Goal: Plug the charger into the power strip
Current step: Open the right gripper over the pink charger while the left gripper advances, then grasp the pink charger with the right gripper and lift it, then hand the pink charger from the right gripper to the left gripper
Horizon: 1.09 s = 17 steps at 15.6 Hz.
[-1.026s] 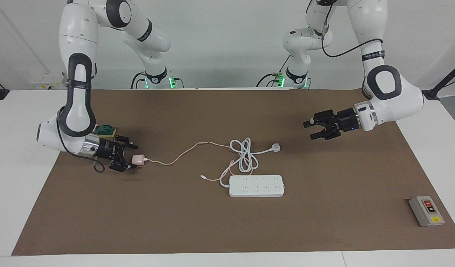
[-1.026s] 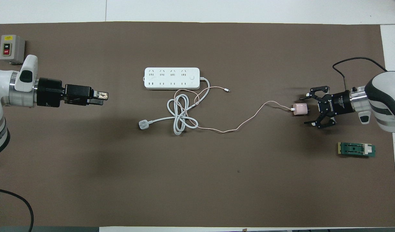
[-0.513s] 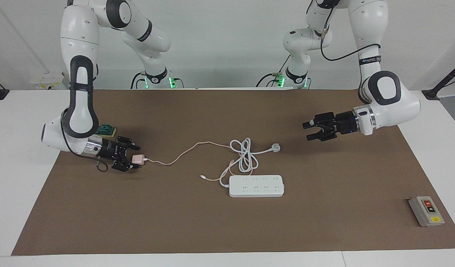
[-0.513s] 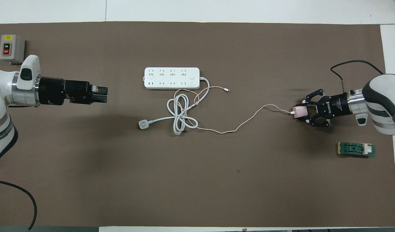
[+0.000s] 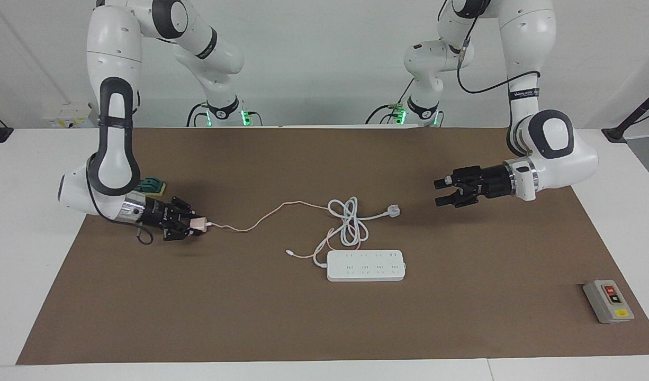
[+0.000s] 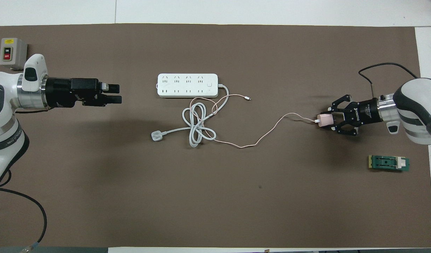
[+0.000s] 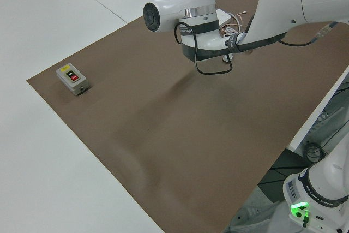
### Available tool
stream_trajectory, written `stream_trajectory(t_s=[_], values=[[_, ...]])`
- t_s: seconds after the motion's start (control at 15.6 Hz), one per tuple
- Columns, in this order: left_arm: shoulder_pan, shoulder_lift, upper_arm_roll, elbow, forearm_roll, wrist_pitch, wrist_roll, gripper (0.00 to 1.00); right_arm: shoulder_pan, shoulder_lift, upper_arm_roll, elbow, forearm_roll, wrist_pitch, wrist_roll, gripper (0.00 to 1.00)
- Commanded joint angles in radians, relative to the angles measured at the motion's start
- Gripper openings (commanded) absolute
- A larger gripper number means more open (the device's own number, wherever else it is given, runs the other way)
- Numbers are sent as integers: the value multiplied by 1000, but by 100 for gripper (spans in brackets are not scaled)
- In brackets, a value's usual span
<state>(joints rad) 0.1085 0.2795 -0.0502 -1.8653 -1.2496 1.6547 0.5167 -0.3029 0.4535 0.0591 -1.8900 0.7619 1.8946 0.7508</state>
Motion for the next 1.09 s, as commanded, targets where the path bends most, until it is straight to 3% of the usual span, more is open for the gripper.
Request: stream_trajectory(t_s=[0.0,0.19,0.45,0.64,1.03], values=[[-20,17,4,8,-36,-25,22,100,33,-9,4,93,2,-83,111,0],[-26,23,4,11,-63,-65,90,100,71,-10,13,210,5,-163,244,0],[-65,64,4,11,-146,-61,141,100,174,-12,22,314,26,-178,393,0],[-76,69,3,9,-174,-64,167,100,261,-12,22,362,70,-154,473,0],[-173,60,3,-35,-241,-41,223,100,450,0,22,416,106,13,651,0]])
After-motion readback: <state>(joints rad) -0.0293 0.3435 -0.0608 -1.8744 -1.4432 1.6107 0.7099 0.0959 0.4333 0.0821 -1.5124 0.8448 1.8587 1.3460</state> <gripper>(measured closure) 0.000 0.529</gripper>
